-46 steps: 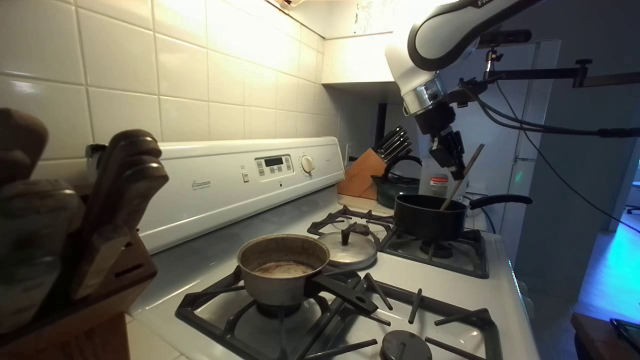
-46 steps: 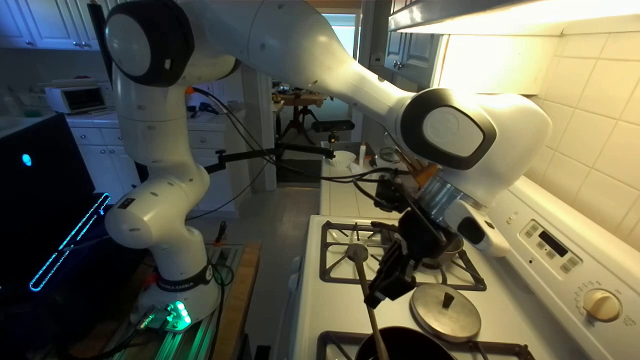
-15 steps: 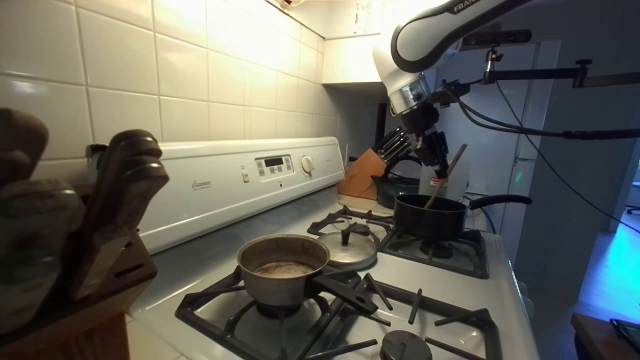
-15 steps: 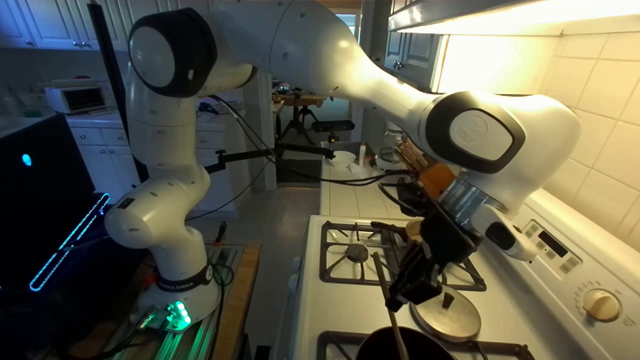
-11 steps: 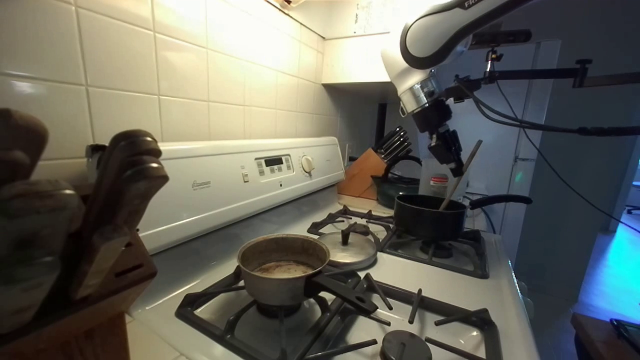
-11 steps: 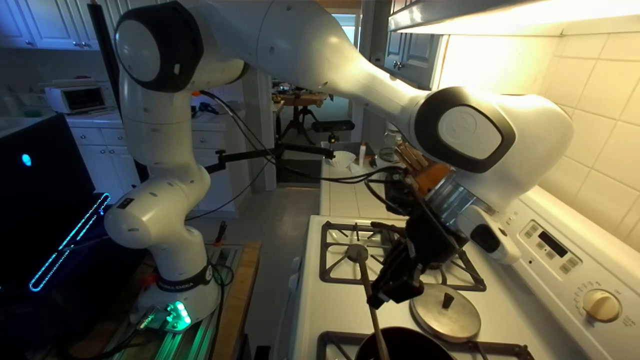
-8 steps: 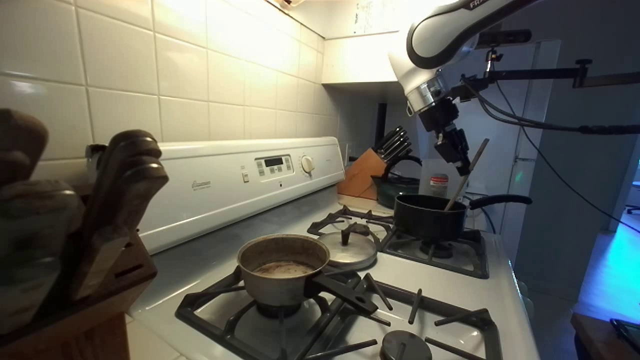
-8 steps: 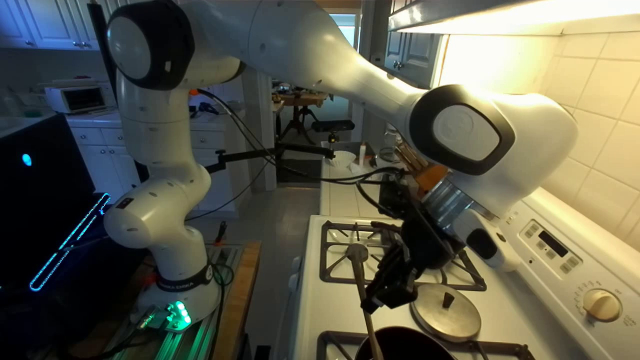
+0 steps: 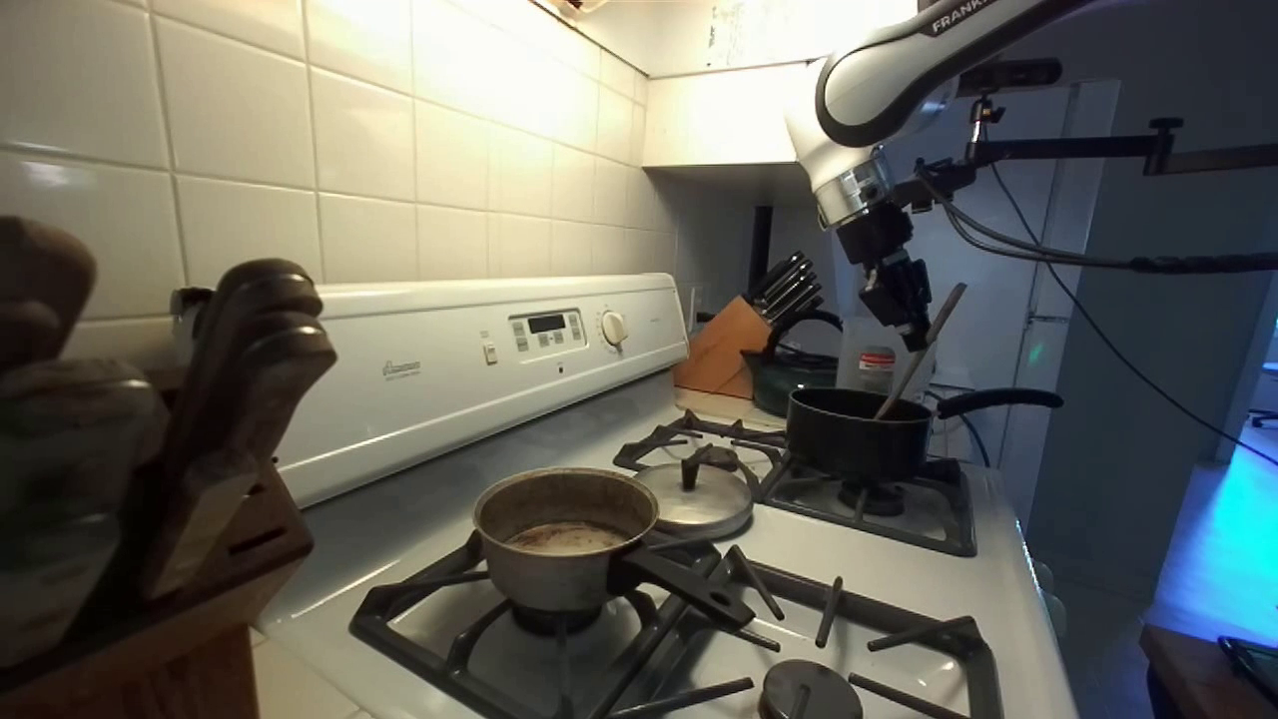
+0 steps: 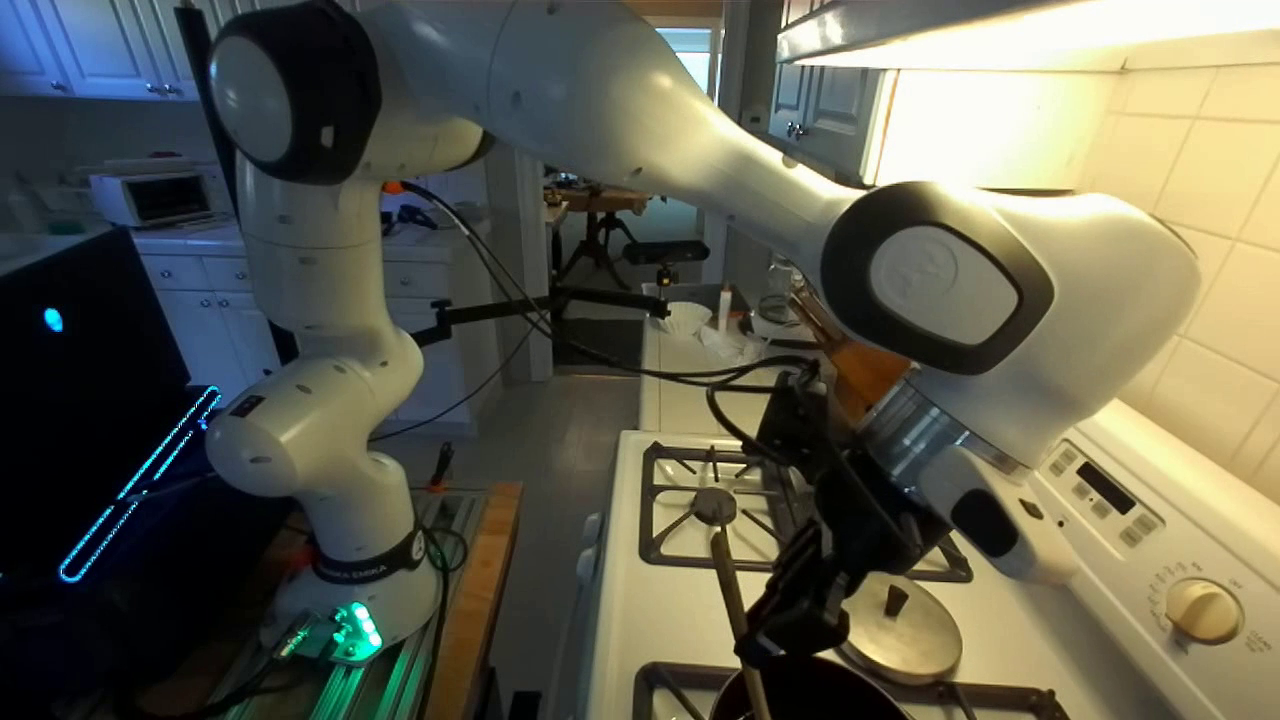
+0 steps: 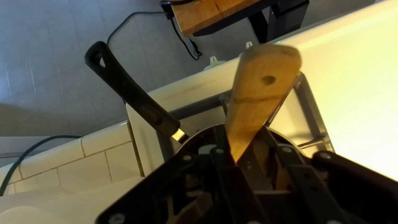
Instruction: Pick up the wooden spoon, then move it around in the pot and then place it on the counter
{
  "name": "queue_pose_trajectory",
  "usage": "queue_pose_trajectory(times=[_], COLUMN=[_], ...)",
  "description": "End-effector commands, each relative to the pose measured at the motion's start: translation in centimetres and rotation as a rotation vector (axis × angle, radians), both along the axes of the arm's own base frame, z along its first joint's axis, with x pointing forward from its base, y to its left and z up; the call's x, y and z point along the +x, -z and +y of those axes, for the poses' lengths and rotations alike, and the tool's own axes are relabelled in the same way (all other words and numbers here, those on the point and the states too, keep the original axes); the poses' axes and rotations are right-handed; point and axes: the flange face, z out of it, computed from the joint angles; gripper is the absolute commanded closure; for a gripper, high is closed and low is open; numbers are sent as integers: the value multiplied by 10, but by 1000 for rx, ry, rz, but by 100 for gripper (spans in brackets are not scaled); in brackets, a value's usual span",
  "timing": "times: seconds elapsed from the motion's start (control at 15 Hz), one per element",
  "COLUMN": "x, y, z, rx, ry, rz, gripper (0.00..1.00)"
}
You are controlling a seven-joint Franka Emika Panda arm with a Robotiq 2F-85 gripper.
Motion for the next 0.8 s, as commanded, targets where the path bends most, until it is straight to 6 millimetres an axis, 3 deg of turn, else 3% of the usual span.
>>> queue_pose_trajectory(times=[0.0, 0.33, 0.53, 0.73], x=[28, 55, 47, 32], y=[4, 15, 11, 5], z=[6, 36, 52, 52], rx=[-1, 3, 22, 44], ry=[32, -14, -70, -98], rz=[-54, -96, -76, -38], gripper=[93, 93, 93, 93])
